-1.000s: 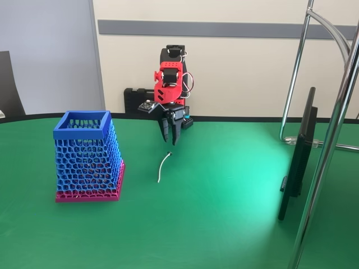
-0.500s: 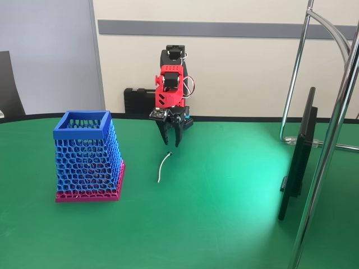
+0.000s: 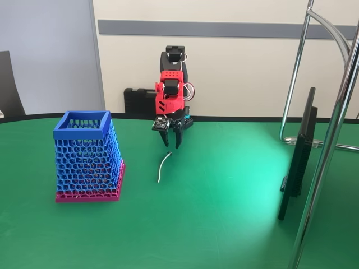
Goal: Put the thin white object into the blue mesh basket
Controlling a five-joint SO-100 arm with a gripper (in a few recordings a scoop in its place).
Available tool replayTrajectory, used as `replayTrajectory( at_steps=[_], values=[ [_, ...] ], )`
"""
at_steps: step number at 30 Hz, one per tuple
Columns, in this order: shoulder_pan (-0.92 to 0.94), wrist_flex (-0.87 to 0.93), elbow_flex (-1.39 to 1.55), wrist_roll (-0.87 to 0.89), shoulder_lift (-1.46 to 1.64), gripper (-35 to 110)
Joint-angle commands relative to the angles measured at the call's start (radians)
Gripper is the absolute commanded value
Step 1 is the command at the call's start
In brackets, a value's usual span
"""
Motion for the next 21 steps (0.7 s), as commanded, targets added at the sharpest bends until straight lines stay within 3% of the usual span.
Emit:
replayTrajectory(
  at_steps=[1, 21],
  values=[
    [-0.006, -0.025, -0.006, 0.008, 0.002, 18],
    [0.008, -0.095, 0.028, 0.012, -0.034, 18]
  ],
)
